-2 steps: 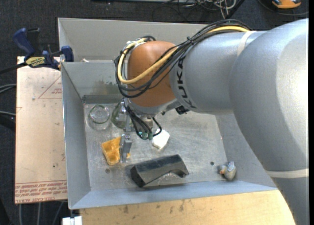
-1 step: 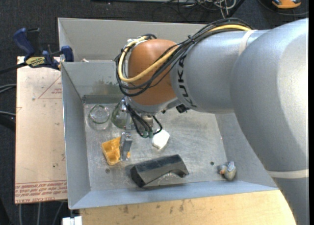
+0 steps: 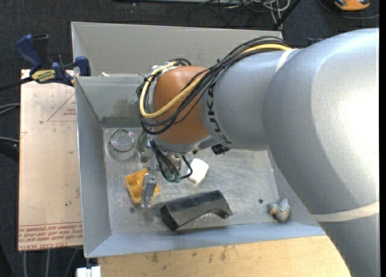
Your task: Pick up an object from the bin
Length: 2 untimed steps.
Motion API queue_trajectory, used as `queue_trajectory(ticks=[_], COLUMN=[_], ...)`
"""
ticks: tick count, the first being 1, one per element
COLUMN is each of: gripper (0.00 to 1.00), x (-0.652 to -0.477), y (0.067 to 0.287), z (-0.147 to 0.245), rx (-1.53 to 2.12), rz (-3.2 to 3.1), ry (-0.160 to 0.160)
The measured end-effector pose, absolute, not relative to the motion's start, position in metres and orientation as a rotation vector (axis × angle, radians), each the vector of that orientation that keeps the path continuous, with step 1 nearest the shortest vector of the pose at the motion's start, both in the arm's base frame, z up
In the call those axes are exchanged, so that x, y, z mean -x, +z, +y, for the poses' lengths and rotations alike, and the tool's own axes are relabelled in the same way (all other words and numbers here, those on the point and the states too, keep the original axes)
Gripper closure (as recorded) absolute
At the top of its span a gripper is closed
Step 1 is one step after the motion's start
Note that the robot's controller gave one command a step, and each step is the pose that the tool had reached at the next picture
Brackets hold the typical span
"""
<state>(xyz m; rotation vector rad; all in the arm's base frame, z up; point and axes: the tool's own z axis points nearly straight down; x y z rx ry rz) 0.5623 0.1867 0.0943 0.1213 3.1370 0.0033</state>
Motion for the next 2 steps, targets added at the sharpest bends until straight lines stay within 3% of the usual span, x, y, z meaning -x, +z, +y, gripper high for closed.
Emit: queue_trajectory(ticks=[1, 2], gripper=[0.0, 0.0], x=[-0.557, -0.554], y=[0.081, 0.123], z=[0.188, 0.18], rx=[-0.282, -0.336], rz=[3.128, 3.12], ry=[0.004, 0.004])
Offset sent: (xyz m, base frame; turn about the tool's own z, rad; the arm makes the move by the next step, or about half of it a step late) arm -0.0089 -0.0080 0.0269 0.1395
